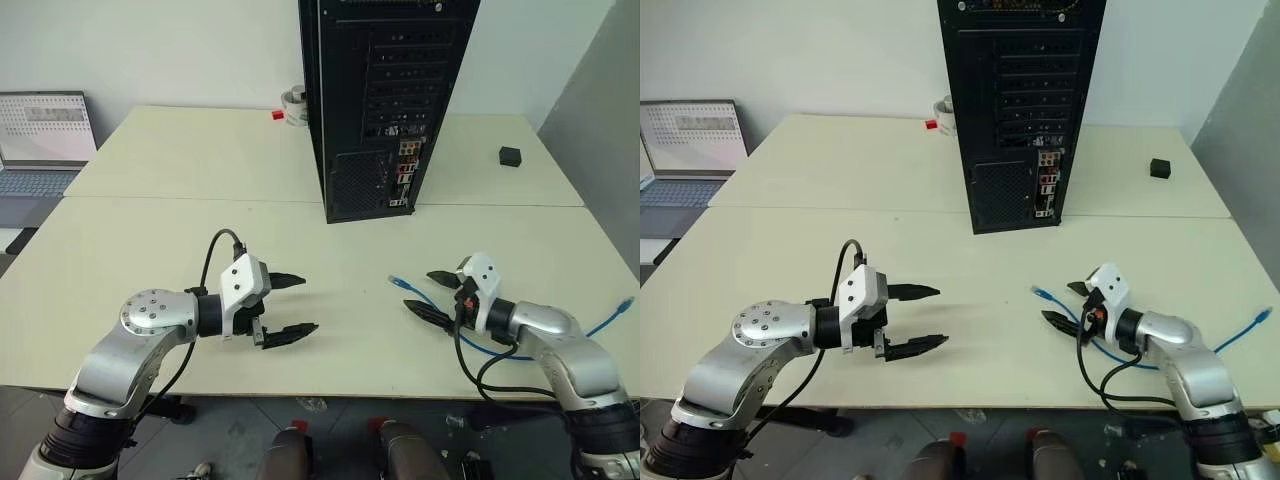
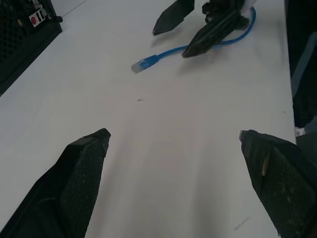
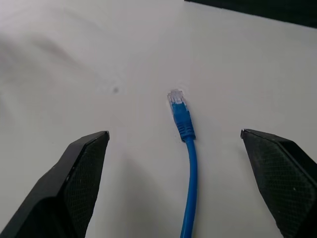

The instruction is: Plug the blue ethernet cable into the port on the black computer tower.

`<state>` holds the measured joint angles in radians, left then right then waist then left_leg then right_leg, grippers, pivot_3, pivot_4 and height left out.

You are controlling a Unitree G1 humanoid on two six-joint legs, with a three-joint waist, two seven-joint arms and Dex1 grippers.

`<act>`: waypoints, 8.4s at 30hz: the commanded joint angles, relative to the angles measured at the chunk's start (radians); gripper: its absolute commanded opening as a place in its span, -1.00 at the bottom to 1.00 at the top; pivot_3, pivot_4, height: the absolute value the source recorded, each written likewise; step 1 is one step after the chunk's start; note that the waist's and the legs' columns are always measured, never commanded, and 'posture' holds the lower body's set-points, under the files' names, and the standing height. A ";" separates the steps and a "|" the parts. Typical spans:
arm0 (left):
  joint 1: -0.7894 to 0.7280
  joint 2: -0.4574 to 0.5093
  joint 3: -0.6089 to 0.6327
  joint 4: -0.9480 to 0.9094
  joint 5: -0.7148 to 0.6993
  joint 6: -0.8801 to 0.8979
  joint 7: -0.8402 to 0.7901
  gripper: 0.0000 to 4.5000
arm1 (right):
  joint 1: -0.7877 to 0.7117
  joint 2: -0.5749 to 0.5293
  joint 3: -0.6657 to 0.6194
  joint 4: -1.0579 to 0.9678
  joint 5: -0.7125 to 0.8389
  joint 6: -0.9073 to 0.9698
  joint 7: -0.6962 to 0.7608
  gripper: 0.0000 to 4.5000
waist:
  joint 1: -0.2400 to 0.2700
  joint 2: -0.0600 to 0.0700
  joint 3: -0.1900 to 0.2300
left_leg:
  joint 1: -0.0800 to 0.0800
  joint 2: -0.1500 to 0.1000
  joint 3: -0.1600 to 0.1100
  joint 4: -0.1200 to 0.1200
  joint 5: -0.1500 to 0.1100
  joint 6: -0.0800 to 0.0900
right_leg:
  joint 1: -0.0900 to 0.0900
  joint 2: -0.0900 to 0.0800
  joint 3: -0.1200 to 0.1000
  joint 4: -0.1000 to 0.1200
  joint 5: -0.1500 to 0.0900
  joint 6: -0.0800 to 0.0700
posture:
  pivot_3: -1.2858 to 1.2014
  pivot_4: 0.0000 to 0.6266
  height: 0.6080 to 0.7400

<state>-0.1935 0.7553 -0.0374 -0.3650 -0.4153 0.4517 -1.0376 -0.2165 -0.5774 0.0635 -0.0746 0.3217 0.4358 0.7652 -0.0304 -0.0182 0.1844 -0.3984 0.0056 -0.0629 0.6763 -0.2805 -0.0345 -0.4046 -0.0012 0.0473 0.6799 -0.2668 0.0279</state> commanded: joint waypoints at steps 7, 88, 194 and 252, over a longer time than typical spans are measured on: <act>-0.013 0.014 0.008 -0.019 -0.004 -0.012 -0.007 1.00 | -0.047 -0.009 0.026 0.112 -0.086 -0.133 0.061 0.35 | 0.000 0.000 0.000 | 0.000 0.001 0.000 0.000 0.000 0.000 | 0.000 0.000 0.000 0.000 0.000 0.000 | 0.03 -0.52 1.00; -0.210 -0.205 -0.124 0.532 0.567 -1.313 0.263 -0.87 | -0.241 0.047 -0.066 -0.286 0.390 0.503 0.132 0.47 | 0.004 0.000 0.000 | 0.000 0.001 -0.005 0.001 0.000 0.000 | 0.000 -0.003 -0.001 0.000 0.000 -0.001 | 0.03 -0.52 1.00; -0.369 -0.344 -0.033 0.043 0.136 0.159 0.542 0.33 | -0.532 0.655 -0.152 0.226 -0.189 -0.074 -0.934 -1.00 | -0.002 0.000 0.000 | -0.001 0.001 -0.004 -0.001 0.001 -0.002 | -0.002 0.001 0.000 0.001 0.000 -0.001 | 0.03 -0.52 1.00; -0.364 -0.332 -0.030 0.068 0.166 0.121 0.515 0.33 | -0.590 0.666 -0.130 0.358 -0.218 -0.144 -0.901 -1.00 | -0.021 0.001 0.000 | 0.000 0.003 -0.004 -0.001 0.001 -0.002 | -0.002 0.001 0.000 0.002 0.000 -0.001 | 0.03 -0.52 1.00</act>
<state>-0.5523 0.4133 -0.0745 -0.2728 -0.2567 0.5991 -0.5184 -0.7666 0.0840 -0.0850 0.2852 0.1107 0.3223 -0.1437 -0.0519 -0.0172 0.1846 -0.3988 0.0081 -0.0666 0.6754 -0.2791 -0.0369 -0.4071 0.0002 0.0474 0.6815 -0.2663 0.0270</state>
